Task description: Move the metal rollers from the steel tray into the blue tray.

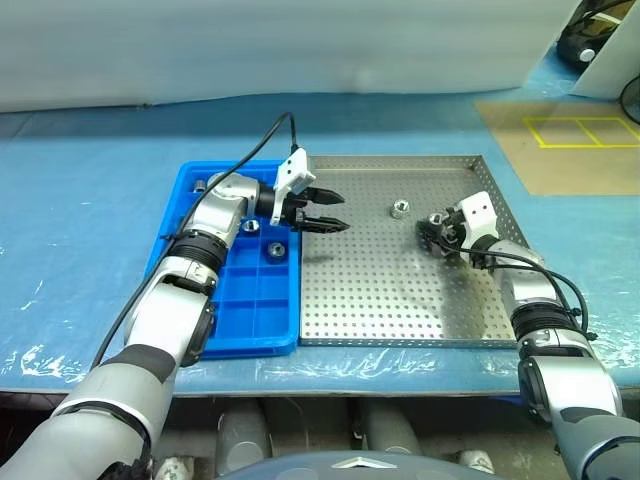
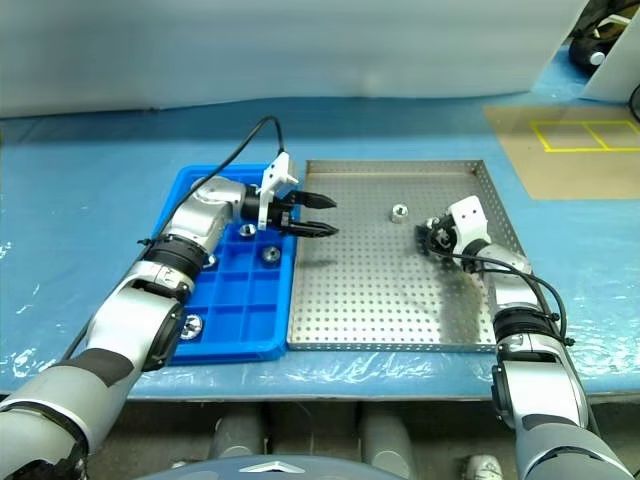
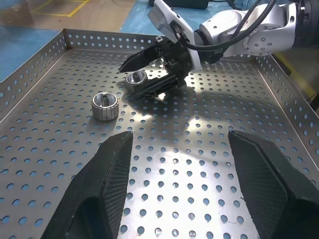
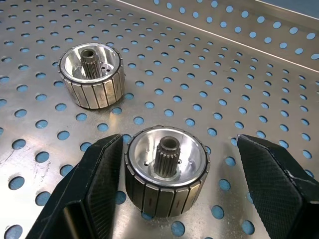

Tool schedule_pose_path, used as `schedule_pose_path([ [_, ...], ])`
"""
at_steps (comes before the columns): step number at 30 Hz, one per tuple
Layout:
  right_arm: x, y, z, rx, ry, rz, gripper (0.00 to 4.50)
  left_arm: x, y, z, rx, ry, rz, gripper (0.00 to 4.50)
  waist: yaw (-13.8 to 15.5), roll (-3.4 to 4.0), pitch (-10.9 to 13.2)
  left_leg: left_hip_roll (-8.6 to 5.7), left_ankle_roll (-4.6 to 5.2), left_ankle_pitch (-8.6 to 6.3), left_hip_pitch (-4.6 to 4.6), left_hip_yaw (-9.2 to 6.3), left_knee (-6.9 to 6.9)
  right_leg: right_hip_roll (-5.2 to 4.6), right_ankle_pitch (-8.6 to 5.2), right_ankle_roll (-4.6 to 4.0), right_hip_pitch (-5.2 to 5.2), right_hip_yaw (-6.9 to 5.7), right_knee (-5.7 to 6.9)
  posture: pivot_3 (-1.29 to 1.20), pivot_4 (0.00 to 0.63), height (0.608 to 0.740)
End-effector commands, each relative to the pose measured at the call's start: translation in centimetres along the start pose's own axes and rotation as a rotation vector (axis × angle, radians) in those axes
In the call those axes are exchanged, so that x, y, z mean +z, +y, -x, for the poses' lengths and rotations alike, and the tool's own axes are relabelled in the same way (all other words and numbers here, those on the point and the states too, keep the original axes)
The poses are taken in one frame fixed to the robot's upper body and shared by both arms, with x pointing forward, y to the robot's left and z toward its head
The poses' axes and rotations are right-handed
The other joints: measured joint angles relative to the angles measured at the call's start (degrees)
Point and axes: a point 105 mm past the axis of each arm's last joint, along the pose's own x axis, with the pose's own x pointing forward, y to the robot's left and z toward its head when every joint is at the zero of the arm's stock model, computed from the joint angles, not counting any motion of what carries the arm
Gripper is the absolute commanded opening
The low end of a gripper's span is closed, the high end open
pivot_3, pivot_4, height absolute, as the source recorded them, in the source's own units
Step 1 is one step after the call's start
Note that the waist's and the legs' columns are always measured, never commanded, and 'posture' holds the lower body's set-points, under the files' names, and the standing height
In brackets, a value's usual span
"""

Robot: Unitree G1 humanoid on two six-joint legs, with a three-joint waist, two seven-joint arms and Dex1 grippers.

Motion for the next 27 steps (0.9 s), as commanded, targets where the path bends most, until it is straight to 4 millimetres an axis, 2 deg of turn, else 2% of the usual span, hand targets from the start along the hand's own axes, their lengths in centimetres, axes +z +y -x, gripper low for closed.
schedule_pose_path([
  [1, -1.6, 1.1, -0.1, 0.033, 0.051, -0.006, 3.35, 1.1, 0.1, 0.3, 0.008, -0.016, -0.039, 3.24, 0.0, 0.0, 0.0, 0.0, 0.02, -0.01, 0.05, 0.04, 0.0, 0.0, 0.0, 0.0, 0.04, 0.0, -0.02, -0.24, 0.15, 0.74],
  [2, -1.5, 1.3, -0.2, 0.042, 0.042, -0.009, 3.14, 1.1, 0.1, 0.3, 0.009, -0.016, -0.038, 3.24, -0.1, 0.0, 0.0, 0.0, 0.02, -0.01, 0.05, 0.05, 0.0, 0.0, 0.01, -0.01, 0.04, 0.0, -0.04, -0.24, 0.15, 0.74],
  [6, -1.6, 1.5, -0.1, 0.05, 0.054, 0.028, 1.78, 1.1, 0.2, 0.4, 0.014, -0.016, -0.039, 3.24, -0.1, 0.0, 0.0, 0.0, 0.05, -0.03, 0.06, 0.1, -0.05, 0.01, 0.01, -0.02, 0.04, 0.0, -0.1, -0.23, 0.15, 0.74],
  [12, -1.1, 1.7, -0.2, 0.061, 0.037, 0.054, 1.7, 1.4, 0.4, 0.6, 0.029, -0.025, -0.048, 3.24, -0.1, 0.0, 0.0, 0.0, 0.12, -0.08, 0.05, 0.18, -0.21, 0.0, 0.01, -0.02, 0.03, 0.01, -0.31, -0.23, 0.15, 0.74],
  [15, 0.2, 2.3, -0.5, 0.091, -0.002, 0.058, 1.7, 2.4, 0.7, 1.2, 0.046, -0.056, -0.05, 3.24, -0.2, -0.01, 0.0, 0.03, 0.11, -0.07, 0.08, 0.22, -0.31, 0.02, 0.01, -0.02, 0.0, 0.0, -0.36, -0.23, 0.15, 0.74],
  [17, 1.7, 2.6, -0.8, 0.107, -0.041, 0.075, 1.7, 3.3, 1.0, 1.9, 0.06, -0.083, -0.05, 3.24, -0.3, -0.01, 0.0, 0.03, 0.09, -0.06, 0.07, 0.27, -0.38, 0.03, 0.01, -0.01, -0.09, 0.02, -0.35, -0.21, 0.15, 0.74],
  [21, 6.6, 4.2, -1.1, 0.183, -0.169, 0.15, 1.7, 5.3, 1.9, 4.7, 0.123, -0.113, -0.076, 3.24, -0.2, 0.02, 0.1, 0.04, -0.05, 0.03, -0.13, 0.38, -0.61, 0.08, 0.02, -0.01, -0.57, 0.09, -0.29, -0.19, 0.15, 0.74],
  [25, 11.2, 5.9, -1.0, 0.247, -0.276, 0.234, 1.7, 5.7, 2.9, 8.4, 0.226, -0.079, -0.087, 3.24, 0.0, 0.06, 0.1, 0.07, -0.33, 0.22, -0.41, 0.4, -0.81, 0.15, 0.03, 0.02, -0.94, 0.1, -0.27, -0.16, 0.15, 0.74],
  [27, 12.7, 7.1, -0.9, 0.295, -0.31, 0.259, 1.7, 5.7, 3.3, 9.8, 0.273, -0.074, -0.083, 3.24, 0.1, 0.05, 0.1, 0.07, -0.33, 0.21, -0.42, 0.4, -0.89, 0.15, 0.03, 0.02, -0.94, 0.08, -0.31, -0.15, 0.15, 0.74],
])
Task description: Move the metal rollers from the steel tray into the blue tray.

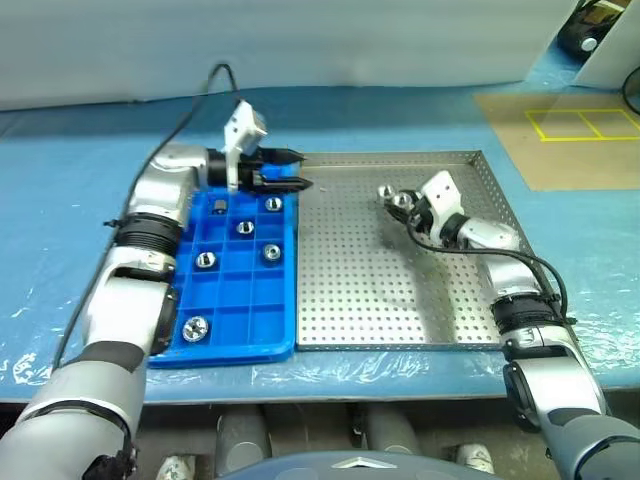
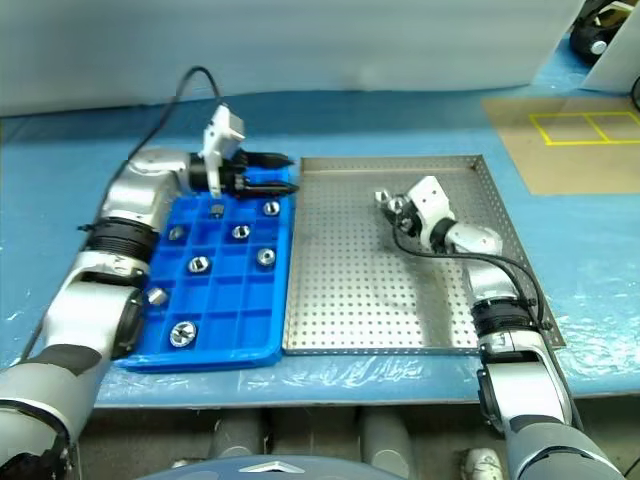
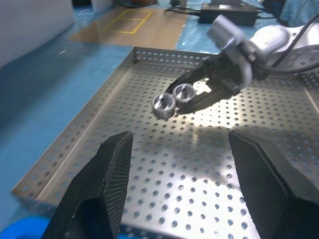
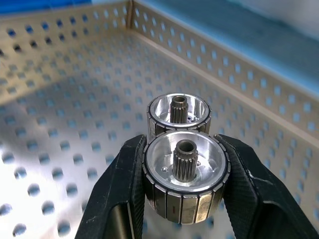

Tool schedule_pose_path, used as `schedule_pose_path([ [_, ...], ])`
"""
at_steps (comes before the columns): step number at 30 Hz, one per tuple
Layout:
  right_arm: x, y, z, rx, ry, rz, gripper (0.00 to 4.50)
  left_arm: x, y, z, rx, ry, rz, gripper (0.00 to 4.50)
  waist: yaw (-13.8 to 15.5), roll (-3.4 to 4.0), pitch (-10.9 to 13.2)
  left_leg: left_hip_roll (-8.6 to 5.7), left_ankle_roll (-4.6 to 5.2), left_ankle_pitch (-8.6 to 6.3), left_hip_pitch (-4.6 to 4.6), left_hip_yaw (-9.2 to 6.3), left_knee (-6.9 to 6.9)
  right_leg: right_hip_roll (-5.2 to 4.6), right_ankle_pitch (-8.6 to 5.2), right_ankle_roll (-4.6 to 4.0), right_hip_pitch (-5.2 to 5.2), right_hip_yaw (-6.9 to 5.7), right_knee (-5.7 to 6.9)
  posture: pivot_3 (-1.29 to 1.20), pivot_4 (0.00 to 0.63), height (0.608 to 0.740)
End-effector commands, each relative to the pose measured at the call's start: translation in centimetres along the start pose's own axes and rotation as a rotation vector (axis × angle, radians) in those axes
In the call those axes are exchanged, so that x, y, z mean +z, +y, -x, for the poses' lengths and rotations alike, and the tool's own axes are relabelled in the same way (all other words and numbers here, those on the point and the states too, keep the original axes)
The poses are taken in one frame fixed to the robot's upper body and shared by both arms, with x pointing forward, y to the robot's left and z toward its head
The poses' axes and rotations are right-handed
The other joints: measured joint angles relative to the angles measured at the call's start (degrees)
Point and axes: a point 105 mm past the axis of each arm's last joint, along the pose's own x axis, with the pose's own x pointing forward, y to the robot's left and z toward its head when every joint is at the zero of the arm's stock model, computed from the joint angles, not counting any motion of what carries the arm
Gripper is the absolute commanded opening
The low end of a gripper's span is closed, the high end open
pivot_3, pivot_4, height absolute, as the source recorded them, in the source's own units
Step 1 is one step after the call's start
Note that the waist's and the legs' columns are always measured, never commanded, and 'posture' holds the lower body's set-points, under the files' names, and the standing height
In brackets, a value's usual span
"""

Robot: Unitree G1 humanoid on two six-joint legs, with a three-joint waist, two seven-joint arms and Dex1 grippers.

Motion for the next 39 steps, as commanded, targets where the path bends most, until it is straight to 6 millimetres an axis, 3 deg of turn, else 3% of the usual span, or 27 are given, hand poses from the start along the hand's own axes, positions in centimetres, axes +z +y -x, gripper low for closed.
schedule_pose_path([
  [1, 5.2, 0.7, -0.9, 0.062, -0.137, 0.075, 1.7, 1.8, 1.1, 2.1, 0.065, -0.032, -0.042, 3.24, 0.3, -0.01, 0.0, 0.0, 0.0, 0.0, -0.01, 0.0, -0.03, 0.0, 0.0, 0.0, 0.0, -0.01, -0.02, -0.14, 0.15, 0.74],
  [6, 7.5, 2.7, -1.9, 0.17, -0.188, 0.093, 1.7, 1.1, 1.4, 4.8, 0.13, 0.0, -0.033, 3.24, 1.1, 0.01, 0.0, 0.03, -0.02, -0.02, -0.04, 0.0, -0.11, -0.01, -0.01, -0.01, 0.0, -0.05, -0.04, -0.09, 0.15, 0.74],
  [11, 6.7, 3.1, -2.1, 0.2, -0.167, 0.086, 1.7, 0.8, 1.1, 6.3, 0.178, 0.009, -0.023, 3.24, 2.2, -0.01, 0.1, 0.06, -0.07, 0.01, -0.09, -0.01, -0.14, -0.08, -0.01, -0.01, 0.0, -0.06, -0.02, -0.07, 0.15, 0.74],
  [17, 6.0, 3.5, -2.0, 0.224, -0.148, 0.088, 1.7, 0.7, 0.7, 6.2, 0.175, 0.016, -0.016, 3.24, 3.0, -0.03, 0.1, 0.06, -0.15, 0.05, -0.07, -0.02, -0.1, -0.1, -0.01, -0.01, 0.01, -0.04, 0.05, -0.07, 0.15, 0.74],
  [21, 5.7, 3.3, -1.3, 0.222, -0.147, 0.075, 1.7, 1.0, 0.6, 5.2, 0.152, 0.016, -0.036, 3.24, 2.9, -0.03, 0.1, 0.06, -0.17, 0.07, -0.05, -0.04, -0.09, -0.08, 0.0, 0.01, 0.01, -0.04, 0.07, -0.08, 0.15, 0.74],
  [26, 6.9, 4.3, 0.5, 0.301, -0.179, 0.028, 1.7, 0.8, 0.0, 1.3, 0.063, 0.007, -0.119, 3.24, 3.1, -0.05, 0.1, 0.03, -0.16, 0.07, -0.12, -0.1, -0.03, -0.08, 0.02, 0.04, 0.03, -0.02, 0.07, -0.12, 0.15, 0.74],
  [30, 10.0, 5.3, 2.0, 0.362, -0.258, -0.091, 1.7, 1.1, -0.3, -3.4, 0.073, -0.076, -0.275, 3.24, 3.0, -0.08, 0.1, 0.01, -0.15, 0.06, -0.09, -0.1, 0.02, -0.07, 0.06, 0.11, 0.04, 0.02, 0.1, -0.17, 0.15, 0.74],
  [33, 10.9, 5.0, 2.4, 0.339, -0.268, -0.112, 1.7, 0.6, -1.5, -5.7, 0.022, -0.076, -0.402, 3.24, 2.7, -0.08, 0.1, 0.01, -0.15, 0.07, 0.0, -0.14, 0.09, -0.02, 0.16, 0.27, 0.12, 0.12, 0.1, -0.2, 0.15, 0.74],
  [39, 10.6, 5.0, 2.9, 0.314, -0.24, -0.113, 1.7, -0.5, -2.1, -6.7, 0.002, -0.037, -0.558, 3.24, 1.9, -0.08, 0.1, 0.0, -0.19, 0.09, 0.04, -0.14, 0.1, -0.01, 0.22, 0.37, 0.12, 0.19, 0.1, -0.23, 0.15, 0.74],
])
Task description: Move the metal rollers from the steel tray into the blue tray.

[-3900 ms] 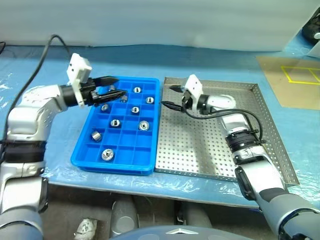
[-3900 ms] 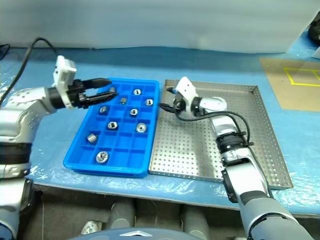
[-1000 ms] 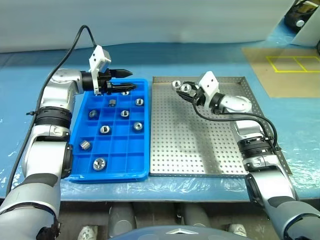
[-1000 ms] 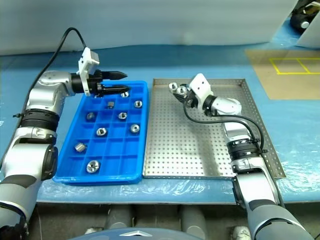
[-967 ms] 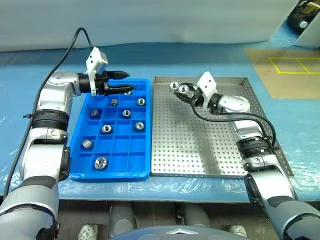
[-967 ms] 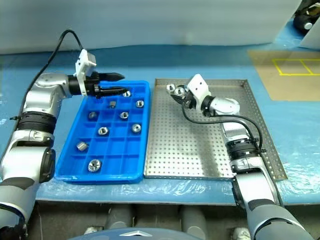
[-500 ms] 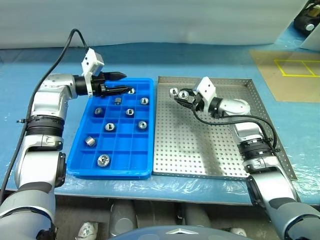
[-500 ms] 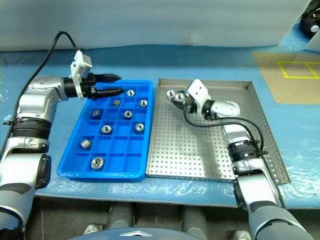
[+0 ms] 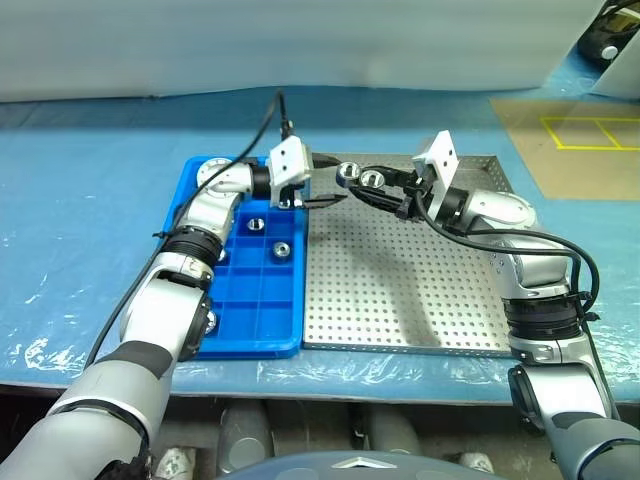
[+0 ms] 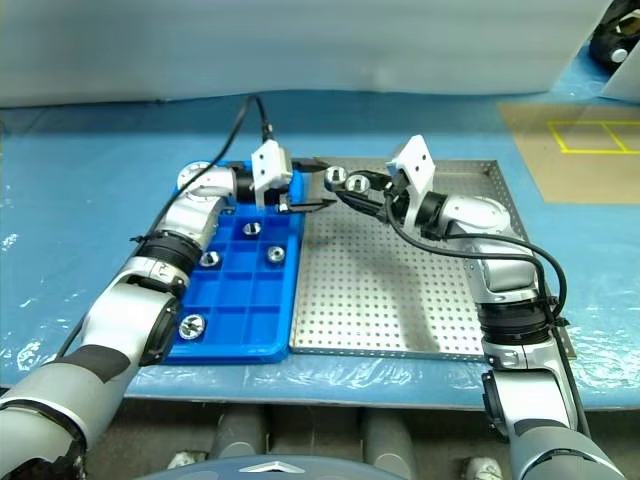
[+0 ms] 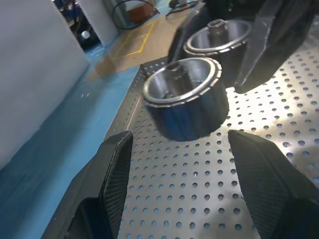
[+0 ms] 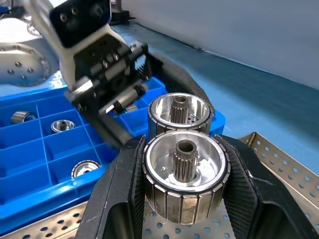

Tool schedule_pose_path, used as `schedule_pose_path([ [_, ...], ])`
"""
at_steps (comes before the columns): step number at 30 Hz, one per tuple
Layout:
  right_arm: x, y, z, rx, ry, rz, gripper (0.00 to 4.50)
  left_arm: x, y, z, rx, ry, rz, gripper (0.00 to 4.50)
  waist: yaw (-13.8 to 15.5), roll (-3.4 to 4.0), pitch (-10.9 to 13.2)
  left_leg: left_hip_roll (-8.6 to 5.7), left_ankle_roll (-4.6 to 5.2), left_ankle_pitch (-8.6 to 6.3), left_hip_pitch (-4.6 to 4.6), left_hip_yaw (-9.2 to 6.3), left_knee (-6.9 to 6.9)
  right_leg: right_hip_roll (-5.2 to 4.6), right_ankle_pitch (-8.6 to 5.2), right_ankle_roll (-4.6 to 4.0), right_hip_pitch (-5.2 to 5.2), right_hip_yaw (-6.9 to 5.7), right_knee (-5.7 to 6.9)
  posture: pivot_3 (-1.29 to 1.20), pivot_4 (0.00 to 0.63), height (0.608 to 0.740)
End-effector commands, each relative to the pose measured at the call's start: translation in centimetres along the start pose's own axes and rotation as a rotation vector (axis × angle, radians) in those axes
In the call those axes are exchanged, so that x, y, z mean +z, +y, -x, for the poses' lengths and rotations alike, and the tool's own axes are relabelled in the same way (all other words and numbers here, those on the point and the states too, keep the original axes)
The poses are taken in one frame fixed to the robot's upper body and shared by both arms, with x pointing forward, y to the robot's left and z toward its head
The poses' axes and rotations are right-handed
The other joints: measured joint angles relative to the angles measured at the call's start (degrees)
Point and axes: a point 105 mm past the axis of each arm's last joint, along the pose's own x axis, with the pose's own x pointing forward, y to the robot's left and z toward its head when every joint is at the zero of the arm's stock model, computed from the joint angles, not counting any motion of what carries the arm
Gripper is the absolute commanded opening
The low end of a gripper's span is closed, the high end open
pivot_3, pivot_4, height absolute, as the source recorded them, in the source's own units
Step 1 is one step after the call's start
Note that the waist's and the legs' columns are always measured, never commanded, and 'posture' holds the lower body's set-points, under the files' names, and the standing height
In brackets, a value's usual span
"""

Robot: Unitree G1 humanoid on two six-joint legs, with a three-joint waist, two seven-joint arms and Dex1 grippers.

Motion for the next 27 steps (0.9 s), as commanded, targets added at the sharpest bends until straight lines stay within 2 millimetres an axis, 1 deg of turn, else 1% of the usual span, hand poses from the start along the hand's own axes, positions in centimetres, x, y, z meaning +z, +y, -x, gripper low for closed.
schedule_pose_path([
  [1, 1.5, 0.2, 0.6, -0.011, -0.04, 0.034, 1.7, 0.8, 1.1, 0.2, 0.031, 0.017, -0.153, 3.24, -0.4, 0.0, 0.0, 0.0, 0.0, 0.0, 0.0, 0.0, 0.02, 0.0, 0.0, 0.0, 0.0, 0.01, 0.0, -0.24, 0.15, 0.74],
  [8, 1.2, 0.2, 0.7, -0.02, -0.023, 0.028, 1.7, 0.7, 2.6, 0.2, 0.153, 0.078, -0.331, 3.24, -0.6, 0.0, 0.0, -0.03, 0.0, 0.0, -0.02, 0.0, 0.1, 0.0, 0.01, 0.02, 0.02, 0.03, 0.0, -0.24, 0.15, 0.74],
  [10, 1.1, 0.2, 0.8, -0.023, -0.02, 0.023, 1.7, 1.3, 2.9, 0.4, 0.198, 0.039, -0.36, 3.24, -0.6, 0.0, 0.0, -0.05, 0.0, 0.0, 0.0, 0.0, 0.1, 0.0, 0.06, 0.09, 0.04, 0.04, 0.0, -0.25, 0.15, 0.74],
  [12, 0.9, 0.0, 0.8, -0.029, -0.01, 0.027, 1.7, 2.0, 3.0, 0.7, 0.218, -0.023, -0.332, 3.24, -0.6, 0.0, 0.0, -0.05, 0.0, 0.0, -0.01, 0.0, 0.1, 0.0, 0.09, 0.15, 0.04, 0.05, 0.0, -0.25, 0.15, 0.74],
  [14, 0.6, -0.1, 1.0, -0.037, 0.003, 0.026, 1.7, 2.4, 2.6, 1.5, 0.193, -0.068, -0.335, 3.24, -0.6, 0.0, 0.0, -0.05, 0.0, 0.0, 0.0, 0.0, 0.1, 0.0, 0.09, 0.14, 0.04, 0.06, 0.01, -0.25, 0.15, 0.74],
  [16, 0.4, -0.2, 1.0, -0.041, 0.01, 0.025, 1.7, 3.2, 2.5, 2.3, 0.192, -0.159, -0.228, 3.24, -0.7, 0.0, 0.0, -0.05, 0.0, 0.0, 0.04, 0.01, 0.09, 0.01, 0.08, 0.14, 0.04, 0.06, 0.02, -0.25, 0.15, 0.74],
  [17, 0.4, -0.2, 1.0, -0.042, 0.011, 0.024, 1.7, 3.4, 2.0, 2.7, 0.161, -0.191, -0.165, 3.24, -0.7, 0.0, 0.0, -0.05, 0.0, 0.0, 0.07, 0.03, 0.08, 0.0, 0.06, 0.09, 0.04, 0.06, 0.04, -0.25, 0.15, 0.74],
  [18, 0.3, -0.2, 1.0, -0.042, 0.011, 0.024, 1.7, 3.4, 1.5, 2.9, 0.132, -0.205, -0.141, 3.24, -0.6, 0.0, 0.0, -0.04, 0.0, 0.0, 0.08, 0.04, 0.05, 0.0, -0.01, -0.02, 0.02, 0.06, 0.06, -0.24, 0.15, 0.74],
  [20, 0.3, -0.2, 1.0, -0.04, 0.012, 0.023, 1.7, 3.4, 0.8, 3.2, 0.102, -0.198, -0.156, 3.24, -0.5, 0.0, 0.0, -0.02, 0.0, 0.0, 0.08, 0.05, 0.06, 0.0, -0.02, -0.04, 0.01, 0.06, 0.11, -0.23, 0.15, 0.74],
  [24, 0.5, -0.4, 0.7, -0.035, 0.008, 0.026, 1.7, 2.8, -0.1, 3.0, 0.057, -0.163, -0.184, 3.24, -0.4, 0.0, 0.0, -0.01, 0.0, 0.0, 0.05, 0.05, 0.14, -0.02, -0.02, -0.04, 0.03, 0.04, 0.11, -0.22, 0.15, 0.74],
  [27, 0.9, -0.5, 0.4, -0.032, -0.003, 0.031, 1.7, 1.7, -1.1, 2.3, 0.025, -0.122, -0.107, 3.24, -0.4, 0.01, 0.0, -0.04, 0.01, 0.0, 0.05, 0.05, 0.21, -0.05, -0.02, -0.04, 0.05, 0.04, 0.1, -0.22, 0.15, 0.74],
])
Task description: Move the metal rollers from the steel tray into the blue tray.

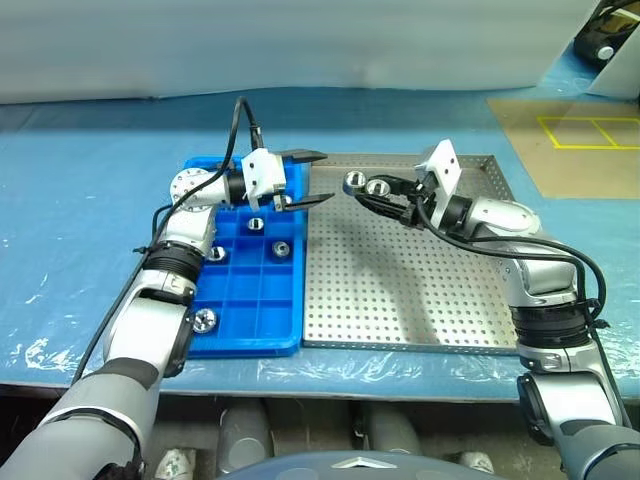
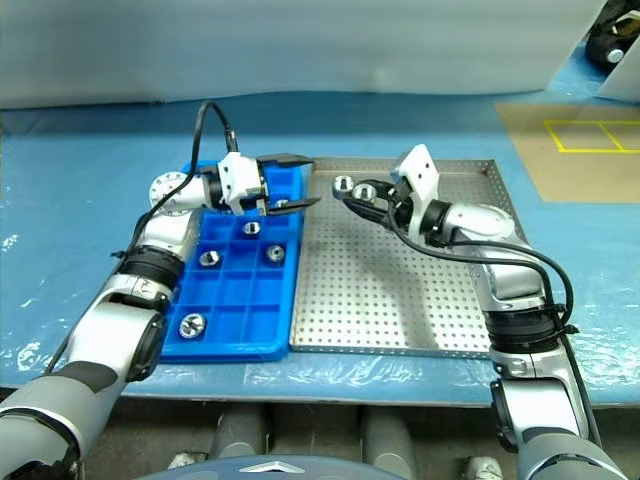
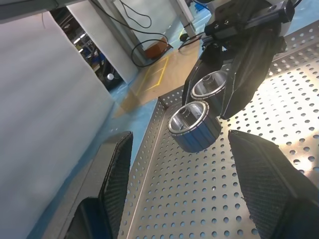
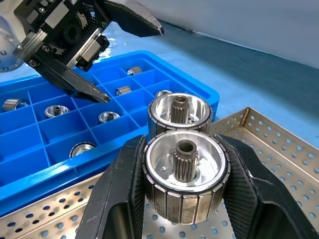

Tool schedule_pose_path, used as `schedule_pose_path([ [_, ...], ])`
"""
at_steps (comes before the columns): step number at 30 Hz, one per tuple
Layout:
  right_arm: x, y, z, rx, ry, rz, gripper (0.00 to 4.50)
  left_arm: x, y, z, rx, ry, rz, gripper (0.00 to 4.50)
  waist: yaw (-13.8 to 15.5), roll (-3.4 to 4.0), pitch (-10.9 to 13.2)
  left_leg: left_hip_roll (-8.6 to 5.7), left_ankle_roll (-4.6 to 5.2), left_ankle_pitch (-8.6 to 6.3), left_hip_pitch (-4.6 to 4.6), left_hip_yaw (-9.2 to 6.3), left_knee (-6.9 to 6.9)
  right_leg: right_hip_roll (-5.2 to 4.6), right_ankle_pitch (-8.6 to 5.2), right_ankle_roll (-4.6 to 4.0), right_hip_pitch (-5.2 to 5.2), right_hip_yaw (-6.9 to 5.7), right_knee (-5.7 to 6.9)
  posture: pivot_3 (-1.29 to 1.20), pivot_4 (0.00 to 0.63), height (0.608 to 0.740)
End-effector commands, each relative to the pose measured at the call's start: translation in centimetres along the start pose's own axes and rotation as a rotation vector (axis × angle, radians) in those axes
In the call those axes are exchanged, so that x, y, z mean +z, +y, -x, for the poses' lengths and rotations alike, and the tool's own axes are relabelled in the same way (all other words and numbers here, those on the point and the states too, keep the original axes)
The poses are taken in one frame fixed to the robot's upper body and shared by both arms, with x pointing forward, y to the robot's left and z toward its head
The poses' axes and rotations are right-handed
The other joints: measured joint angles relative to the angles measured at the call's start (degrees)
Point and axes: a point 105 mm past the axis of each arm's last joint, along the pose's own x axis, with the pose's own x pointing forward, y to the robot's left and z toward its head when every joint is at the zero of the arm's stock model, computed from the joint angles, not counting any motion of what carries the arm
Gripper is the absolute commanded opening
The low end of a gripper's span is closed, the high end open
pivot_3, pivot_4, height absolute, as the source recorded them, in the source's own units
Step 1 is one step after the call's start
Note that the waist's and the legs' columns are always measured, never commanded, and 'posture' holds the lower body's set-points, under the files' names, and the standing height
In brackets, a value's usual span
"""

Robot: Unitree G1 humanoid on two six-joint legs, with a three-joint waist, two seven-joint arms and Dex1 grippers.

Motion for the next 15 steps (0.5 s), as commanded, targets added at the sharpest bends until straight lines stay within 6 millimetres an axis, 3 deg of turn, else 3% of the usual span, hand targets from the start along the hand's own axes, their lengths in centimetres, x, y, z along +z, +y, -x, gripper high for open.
schedule_pose_path([
  [1, 2.1, 0.0, -0.2, 0.009, -0.063, 0.059, 1.7, -0.5, -0.6, -1.0, -0.005, 0.013, 0.136, 3.24, -0.1, 0.0, 0.0, 0.0, 0.0, 0.0, 0.0, 0.01, 0.02, 0.0, 0.0, 0.0, 0.0, 0.0, 0.0, -0.22, 0.15, 0.74],
  [4, 2.1, 0.2, -0.4, 0.018, -0.064, 0.064, 1.7, -1.0, -0.1, -1.3, 0.034, -0.019, 0.565, 3.24, -0.2, 0.0, 0.0, 0.0, -0.01, 0.0, 0.01, 0.02, 0.03, 0.0, 0.0, 0.0, -0.02, 0.01, 0.03, -0.23, 0.15, 0.74],
  [7, 1.8, 0.3, -0.4, 0.021, -0.05, 0.075, 1.7, -1.3, -1.5, -0.7, -0.047, -0.002, 0.988, 3.24, -0.5, 0.0, 0.0, 0.02, -0.04, 0.03, 0.03, 0.03, 0.01, 0.02, 0.0, -0.01, -0.07, 0.02, 0.08, -0.23, 0.15, 0.74],
  [15, 1.3, 0.3, -0.3, 0.015, -0.029, 0.092, 1.7, -0.1, -0.9, 0.8, -0.04, -0.092, 1.449, 3.24, -0.6, 0.01, 0.0, 0.0, -0.04, 0.03, 0.04, 0.15, -0.09, 0.07, 0.0, -0.01, -0.11, 0.02, -0.03, -0.23, 0.15, 0.74],
])
